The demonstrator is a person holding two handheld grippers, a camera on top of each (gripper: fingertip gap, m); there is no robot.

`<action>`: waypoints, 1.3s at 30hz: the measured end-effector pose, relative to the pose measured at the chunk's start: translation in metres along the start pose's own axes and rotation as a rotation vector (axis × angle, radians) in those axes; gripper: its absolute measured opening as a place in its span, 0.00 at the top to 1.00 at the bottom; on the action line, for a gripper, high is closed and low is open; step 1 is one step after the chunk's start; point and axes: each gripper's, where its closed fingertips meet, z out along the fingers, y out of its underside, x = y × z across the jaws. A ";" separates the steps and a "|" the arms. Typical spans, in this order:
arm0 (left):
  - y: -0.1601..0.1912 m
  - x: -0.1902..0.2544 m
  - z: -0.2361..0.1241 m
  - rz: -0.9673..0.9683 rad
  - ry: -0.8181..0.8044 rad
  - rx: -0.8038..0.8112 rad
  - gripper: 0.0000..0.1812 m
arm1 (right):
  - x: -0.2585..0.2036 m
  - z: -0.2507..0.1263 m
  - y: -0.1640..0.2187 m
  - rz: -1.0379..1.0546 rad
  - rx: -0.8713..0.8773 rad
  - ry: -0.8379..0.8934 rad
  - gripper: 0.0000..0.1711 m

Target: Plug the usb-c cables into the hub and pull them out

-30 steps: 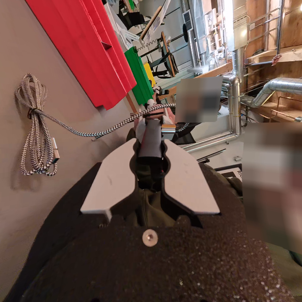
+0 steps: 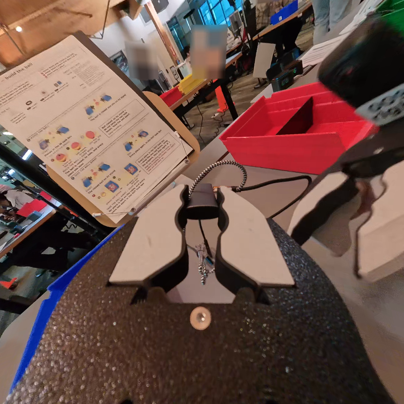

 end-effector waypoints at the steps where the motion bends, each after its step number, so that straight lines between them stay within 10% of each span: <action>1: 0.000 -0.001 -0.001 0.001 -0.009 0.014 0.87 | -0.007 -0.004 -0.008 -0.076 0.002 0.007 0.73; 7: 0.000 0.026 -0.009 0.060 0.136 0.093 0.87 | 0.007 -0.078 -0.085 -0.664 0.094 0.434 0.72; 11: -0.012 0.058 -0.018 0.046 0.311 0.214 0.87 | 0.053 -0.110 -0.057 -0.979 -0.203 0.537 0.67; 19: -0.023 0.093 -0.016 0.091 0.475 0.223 0.87 | 0.066 -0.069 0.009 -1.050 -0.343 0.302 0.69; 31: -0.028 0.094 -0.024 0.140 0.479 0.196 0.87 | 0.066 -0.059 0.002 -1.251 -0.291 0.342 0.88; 39: -0.034 0.108 -0.032 0.170 0.551 0.227 0.87 | 0.060 -0.046 0.011 -1.181 -0.197 0.274 0.74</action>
